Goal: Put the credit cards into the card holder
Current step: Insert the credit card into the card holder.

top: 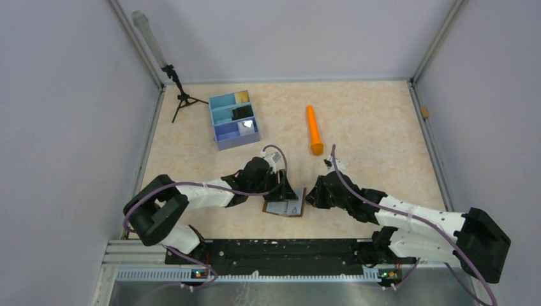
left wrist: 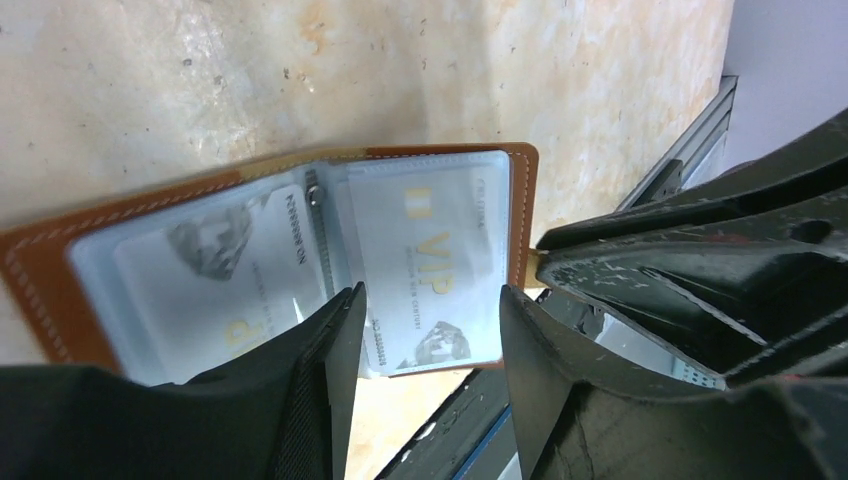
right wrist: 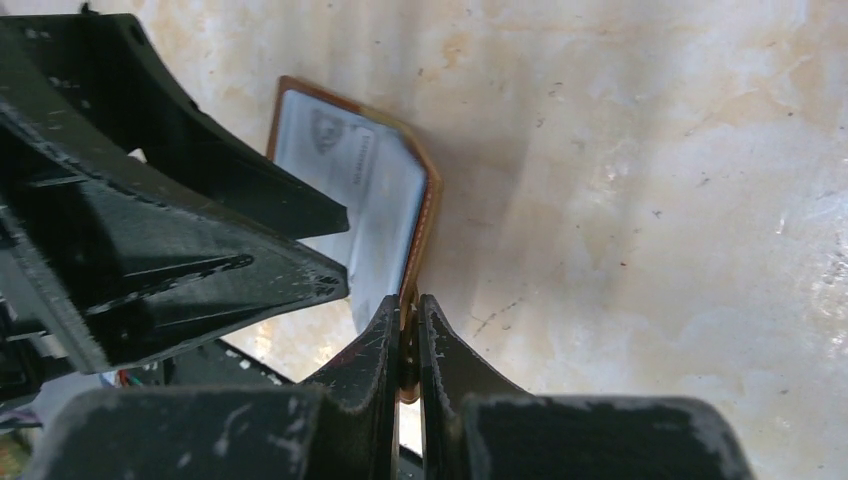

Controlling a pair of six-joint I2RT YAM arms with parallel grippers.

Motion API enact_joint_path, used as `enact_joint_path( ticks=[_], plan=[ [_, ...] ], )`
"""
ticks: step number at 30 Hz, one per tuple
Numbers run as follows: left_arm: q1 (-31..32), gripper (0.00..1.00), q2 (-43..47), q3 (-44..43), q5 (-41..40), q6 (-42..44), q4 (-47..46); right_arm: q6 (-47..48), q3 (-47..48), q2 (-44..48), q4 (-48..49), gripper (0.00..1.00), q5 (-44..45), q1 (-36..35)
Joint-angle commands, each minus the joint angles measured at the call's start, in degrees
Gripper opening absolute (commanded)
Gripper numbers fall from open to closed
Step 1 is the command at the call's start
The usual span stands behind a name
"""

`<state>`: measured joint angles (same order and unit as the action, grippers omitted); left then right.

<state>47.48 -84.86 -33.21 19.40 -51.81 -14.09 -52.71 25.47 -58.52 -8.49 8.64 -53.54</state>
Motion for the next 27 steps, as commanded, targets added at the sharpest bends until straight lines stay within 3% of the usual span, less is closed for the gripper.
enact_joint_path(
  ticks=[1, 19, 27],
  plan=[
    [0.35, 0.56, 0.75, -1.07, -0.3, 1.02, 0.56, 0.5, -0.13, 2.45, 4.55, 0.0, -2.42, 0.45],
    [0.95, 0.58, -1.9, -1.84, -0.52, 0.65, -0.36, 0.86, -0.99, 1.33, 5.9, 0.0, -2.89, 0.41],
    [1.21, 0.59, -2.11, -2.0, -0.59, 0.56, -0.38, -0.64, -1.81, -1.63, 3.33, 0.0, 1.19, 0.37]
  ],
)
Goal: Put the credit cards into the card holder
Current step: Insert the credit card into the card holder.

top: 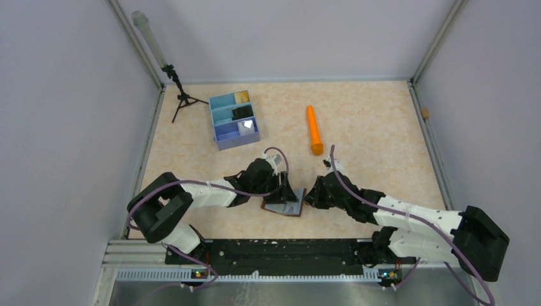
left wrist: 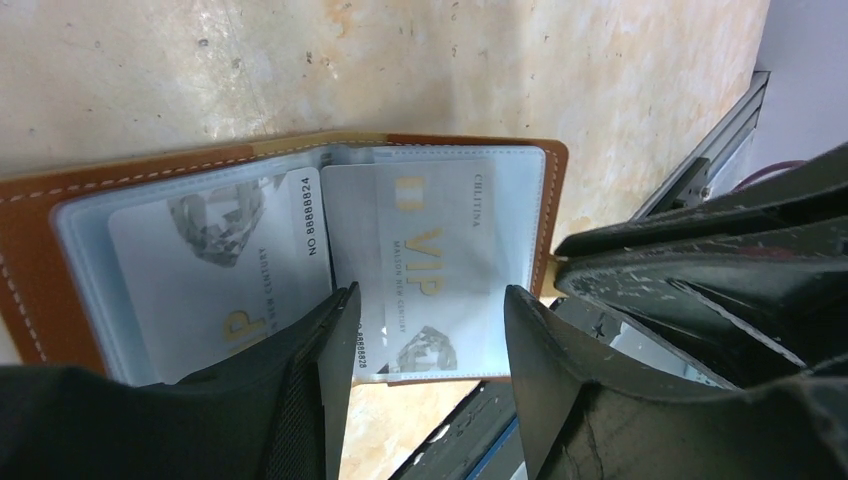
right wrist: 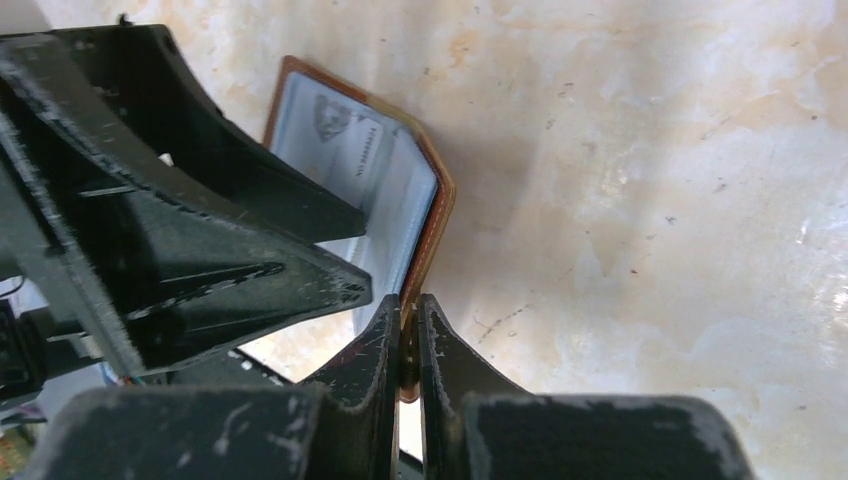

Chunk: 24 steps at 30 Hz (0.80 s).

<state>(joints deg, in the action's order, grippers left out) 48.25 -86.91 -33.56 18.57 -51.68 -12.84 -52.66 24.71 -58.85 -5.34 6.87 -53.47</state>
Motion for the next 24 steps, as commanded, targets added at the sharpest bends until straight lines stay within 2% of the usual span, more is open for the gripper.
enact_joint_path(
  ticks=[1, 9, 20, 24],
  plan=[
    [0.44, 0.59, 0.36, -1.62, 0.24, 0.36, -1.49, -0.83, -1.14, -1.67, -0.27, 0.0, 3.69, 0.32],
    [0.44, 0.66, 5.43, -1.49, -1.61, 1.64, 1.55, -2.02, -1.81, -6.03, -1.52, 0.0, 7.3, 0.37],
    [0.44, 0.7, -0.07, -2.59, -0.98, 1.58, 0.35, -2.58, -2.56, -7.51, -0.46, 0.0, 7.52, 0.36],
    [0.57, 0.69, -2.22, -4.01, -2.58, 1.73, 3.39, -2.47, -2.65, -7.12, -0.12, 0.0, 7.33, 0.38]
  ],
)
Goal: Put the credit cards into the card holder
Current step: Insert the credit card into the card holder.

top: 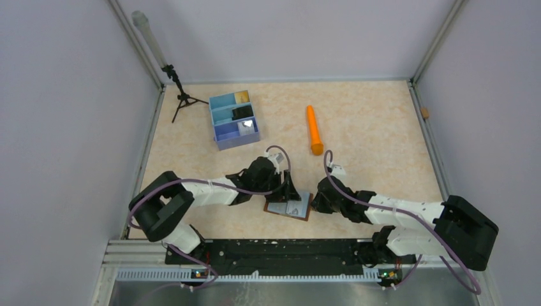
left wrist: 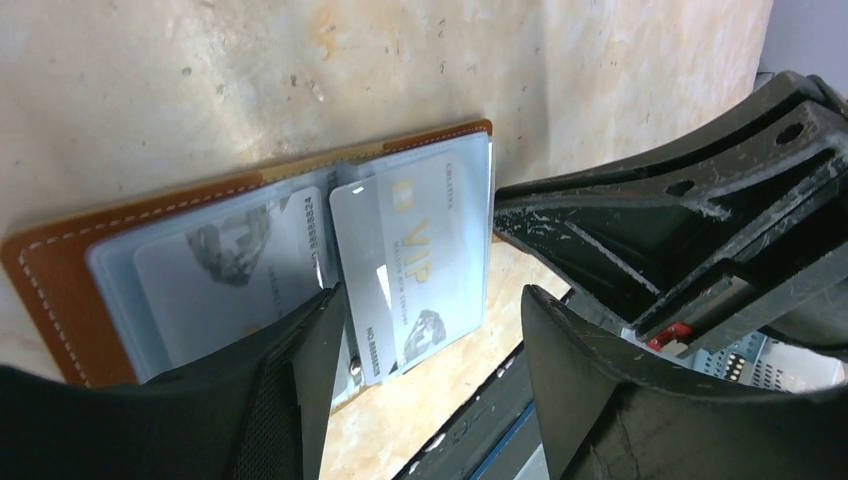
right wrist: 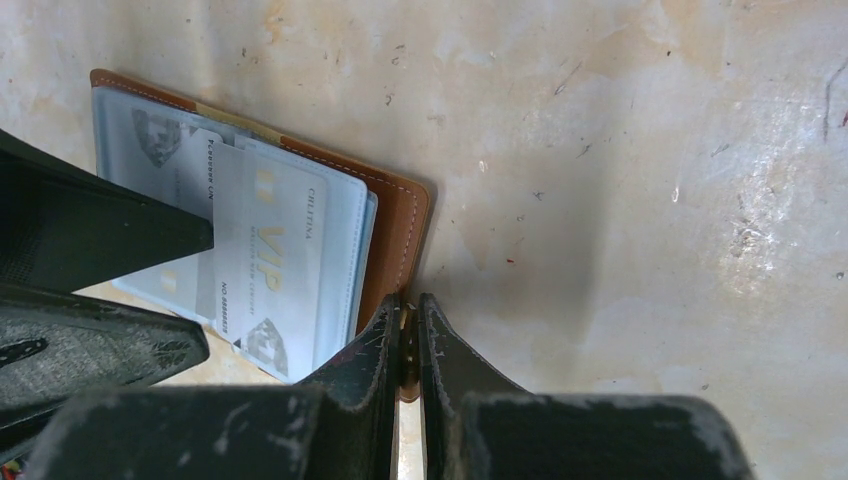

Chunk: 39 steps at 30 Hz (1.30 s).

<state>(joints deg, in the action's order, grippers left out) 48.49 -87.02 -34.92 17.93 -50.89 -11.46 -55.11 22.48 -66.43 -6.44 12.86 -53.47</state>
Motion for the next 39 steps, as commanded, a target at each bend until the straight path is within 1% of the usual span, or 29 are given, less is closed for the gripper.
enact_joint_path(
  ticks=[1, 13, 30, 34, 39],
  plan=[
    [0.39, 0.69, -2.36, -2.73, -2.24, 0.9, 2.44, -0.07, -0.5, 0.54, 0.99, 0.0, 1.29, 0.35],
    [1.31, 0.69, -3.94, -2.2, 0.3, -1.36, -3.52, -0.07, -0.84, 0.8, 1.68, 0.0, 0.91, 0.31],
    [5.02, 0.7, -4.86, -5.45, -1.08, -2.48, -4.0, -0.29, -1.39, 0.38, 2.94, 0.0, 0.52, 0.31],
    [4.99, 0.72, -1.98, -5.44, -2.82, -1.2, -2.07, -0.52, -1.39, 0.7, 1.84, 0.0, 1.4, 0.3],
    [5.01, 0.78, 3.04, -5.4, -5.3, 1.16, 2.65, -0.37, -1.59, 2.3, 1.64, 0.0, 1.07, 0.32]
  ],
)
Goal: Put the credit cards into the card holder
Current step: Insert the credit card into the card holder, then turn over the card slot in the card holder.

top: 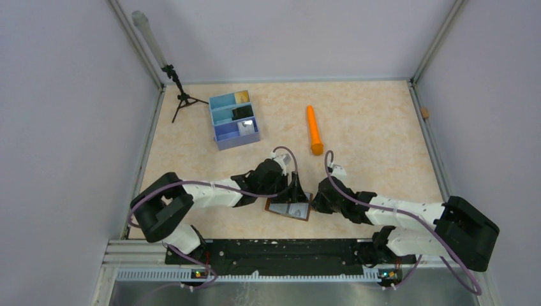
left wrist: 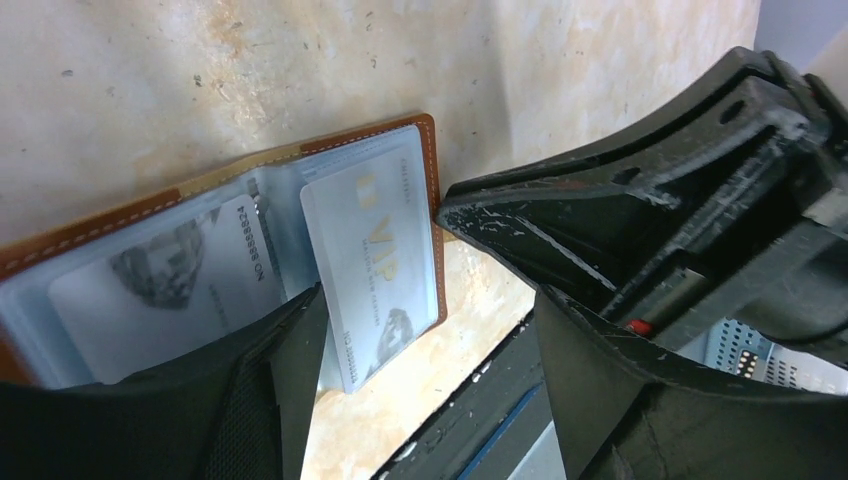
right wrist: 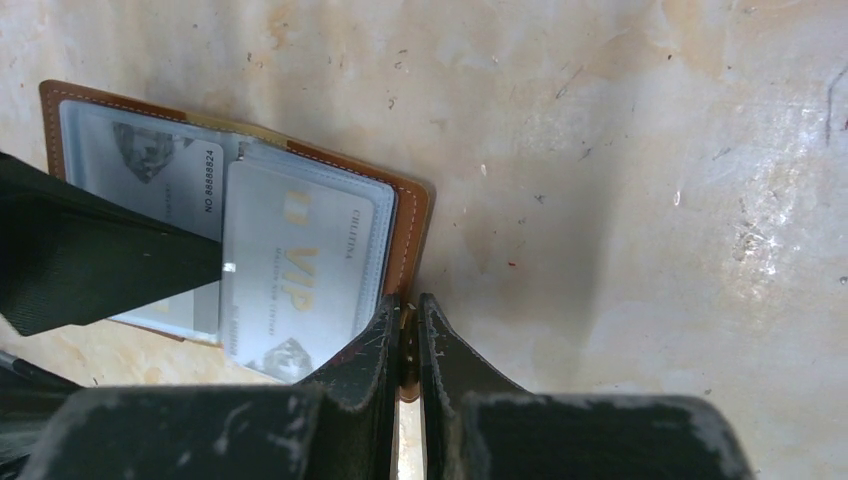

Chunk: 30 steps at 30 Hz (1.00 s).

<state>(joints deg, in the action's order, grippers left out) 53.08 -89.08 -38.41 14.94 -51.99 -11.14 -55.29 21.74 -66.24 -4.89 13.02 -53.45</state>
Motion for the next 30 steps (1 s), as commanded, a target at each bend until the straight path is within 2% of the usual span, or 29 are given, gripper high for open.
enact_joint_path(
  ticks=[1, 9, 20, 30],
  plan=[
    [0.37, 0.79, 5.66, -1.8, -2.82, 2.63, 3.13, -0.1, -1.2, 2.79, 0.72, 0.0, 0.46, 0.35],
    [0.36, 0.82, 4.66, -0.46, -3.65, 2.75, 3.29, 0.9, -3.08, 10.42, 5.06, 0.0, -1.67, 0.34],
    [0.36, 0.82, 1.37, 0.26, -2.7, 1.63, 0.43, 2.29, -4.43, 11.64, 10.81, 0.0, -6.28, 0.33],
    [0.36, 0.76, 0.58, -1.26, -4.52, 2.79, 4.22, 3.0, -4.51, 13.61, 10.95, 0.0, -6.58, 0.28]
  ],
)
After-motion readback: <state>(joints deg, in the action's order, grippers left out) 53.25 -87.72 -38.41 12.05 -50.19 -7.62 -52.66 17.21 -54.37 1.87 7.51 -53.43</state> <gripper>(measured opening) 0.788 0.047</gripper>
